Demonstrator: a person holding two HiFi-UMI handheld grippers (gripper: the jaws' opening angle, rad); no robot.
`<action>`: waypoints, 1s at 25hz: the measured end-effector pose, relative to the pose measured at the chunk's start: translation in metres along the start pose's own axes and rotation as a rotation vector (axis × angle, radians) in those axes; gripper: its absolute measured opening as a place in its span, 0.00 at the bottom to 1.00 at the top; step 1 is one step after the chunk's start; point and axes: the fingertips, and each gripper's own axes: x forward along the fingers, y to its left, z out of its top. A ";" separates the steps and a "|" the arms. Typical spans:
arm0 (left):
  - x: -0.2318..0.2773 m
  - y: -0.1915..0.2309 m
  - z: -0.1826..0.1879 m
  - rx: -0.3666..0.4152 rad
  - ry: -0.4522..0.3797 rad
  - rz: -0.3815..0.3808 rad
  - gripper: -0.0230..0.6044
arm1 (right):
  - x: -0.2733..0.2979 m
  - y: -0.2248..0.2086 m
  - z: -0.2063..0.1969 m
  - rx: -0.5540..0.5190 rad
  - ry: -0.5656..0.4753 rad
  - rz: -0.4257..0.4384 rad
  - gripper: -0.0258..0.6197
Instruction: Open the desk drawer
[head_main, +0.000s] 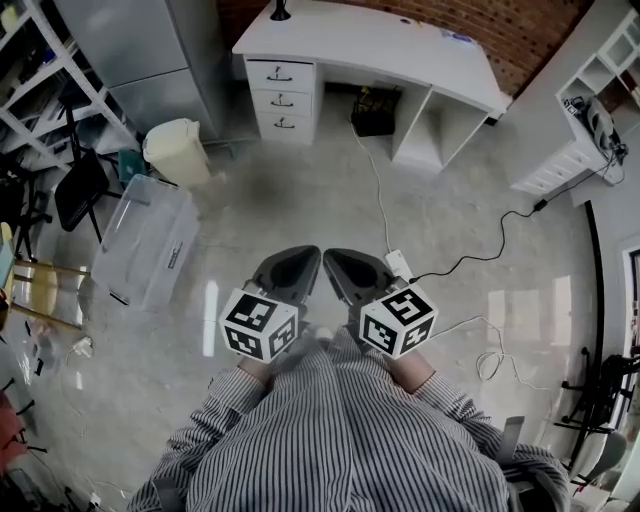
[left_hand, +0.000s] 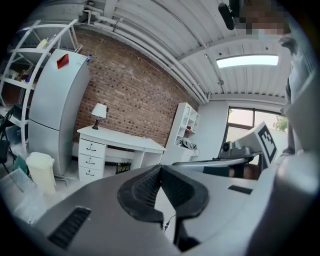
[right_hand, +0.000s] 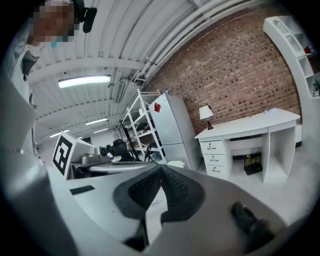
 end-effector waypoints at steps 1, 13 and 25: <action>0.000 0.003 0.002 -0.003 -0.005 0.006 0.06 | 0.001 -0.003 0.001 -0.003 -0.002 -0.006 0.07; 0.008 0.034 0.009 -0.071 -0.058 0.144 0.06 | -0.006 -0.021 0.010 -0.065 -0.033 -0.004 0.07; 0.035 0.049 -0.007 -0.109 -0.029 0.123 0.06 | 0.012 -0.061 0.004 -0.044 -0.048 -0.047 0.07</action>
